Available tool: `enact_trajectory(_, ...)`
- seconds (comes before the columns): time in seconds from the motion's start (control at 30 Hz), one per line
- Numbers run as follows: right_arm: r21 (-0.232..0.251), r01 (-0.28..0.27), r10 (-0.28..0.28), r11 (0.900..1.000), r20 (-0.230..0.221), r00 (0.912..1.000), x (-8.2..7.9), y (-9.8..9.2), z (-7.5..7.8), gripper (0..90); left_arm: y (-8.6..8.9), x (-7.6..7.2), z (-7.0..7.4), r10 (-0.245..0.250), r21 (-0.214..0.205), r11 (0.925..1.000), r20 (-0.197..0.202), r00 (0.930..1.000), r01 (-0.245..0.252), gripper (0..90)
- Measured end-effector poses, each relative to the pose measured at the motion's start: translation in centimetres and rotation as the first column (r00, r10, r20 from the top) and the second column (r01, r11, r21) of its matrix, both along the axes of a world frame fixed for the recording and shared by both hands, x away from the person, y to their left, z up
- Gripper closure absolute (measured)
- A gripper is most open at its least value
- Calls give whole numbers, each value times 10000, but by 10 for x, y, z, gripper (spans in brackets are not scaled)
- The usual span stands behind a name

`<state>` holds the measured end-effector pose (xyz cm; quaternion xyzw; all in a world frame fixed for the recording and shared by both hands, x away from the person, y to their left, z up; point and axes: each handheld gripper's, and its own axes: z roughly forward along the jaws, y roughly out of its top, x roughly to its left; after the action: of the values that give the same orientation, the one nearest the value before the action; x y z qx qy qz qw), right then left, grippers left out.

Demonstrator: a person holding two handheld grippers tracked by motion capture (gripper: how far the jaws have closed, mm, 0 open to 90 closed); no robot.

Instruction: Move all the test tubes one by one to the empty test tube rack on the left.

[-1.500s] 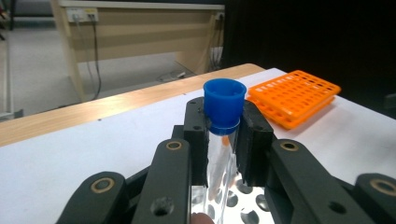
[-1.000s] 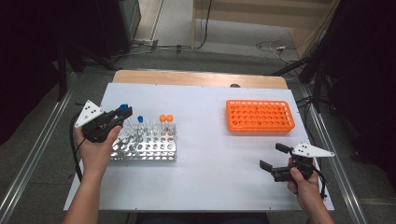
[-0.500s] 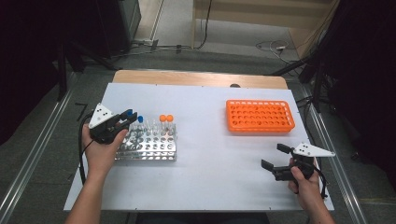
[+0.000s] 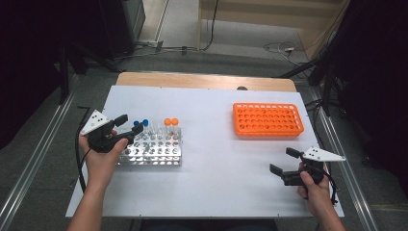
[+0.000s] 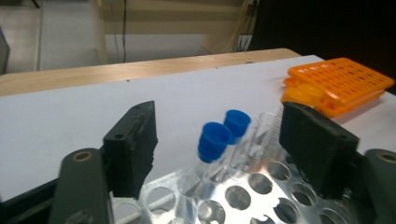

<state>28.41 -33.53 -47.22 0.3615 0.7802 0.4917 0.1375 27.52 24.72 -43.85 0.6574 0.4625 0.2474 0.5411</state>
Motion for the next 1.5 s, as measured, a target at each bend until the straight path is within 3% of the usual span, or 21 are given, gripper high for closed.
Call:
enact_trajectory(0.2, -132, -16, 16, 9999, 49, 10000, 1, 0, -1, 0, -5, -12, -1, -352, 93, 9993, -84, 9993, 352, 100)
enact_trajectory(0.37, -161, -32, 33, 9999, 57, 10000, 2, -1, -2, 0, -6, -23, -3, -545, -315, 9980, -59, 9985, 543, 44)
enact_trajectory(0.43, -166, -15, 15, 9999, 34, 10000, 3, -2, -2, 0, -7, -27, -5, -570, -291, 9980, -18, 9984, 569, 25)
enact_trajectory(0.67, -241, -19, 20, 9997, 42, 10000, 3, -4, -4, 0, -9, -41, -11, -711, -336, 9969, 88, 9974, 713, 2)
enact_trajectory(1.03, 38, 96, -97, 9999, 46, 9999, 3, -9, -7, 0, -19, -66, -16, -1172, -254, 9927, 367, 9924, 1181, 0)
enact_trajectory(1.23, 197, 205, -207, 9996, 115, 9997, 3, -14, -6, 0, -20, -77, -23, -1172, -304, 9925, 372, 9924, 1183, 0)
enact_trajectory(1.4, 351, 354, -357, 9988, 96, 9993, 2, -20, -8, 0, -18, -77, -26, -1016, -195, 9945, 383, 9941, 1024, 0)
enact_trajectory(1.5, 710, 391, -393, 9967, 14, 9992, 1, -23, -7, 0, -16, -76, -30, -773, -211, 9967, 243, 9967, 778, 0)
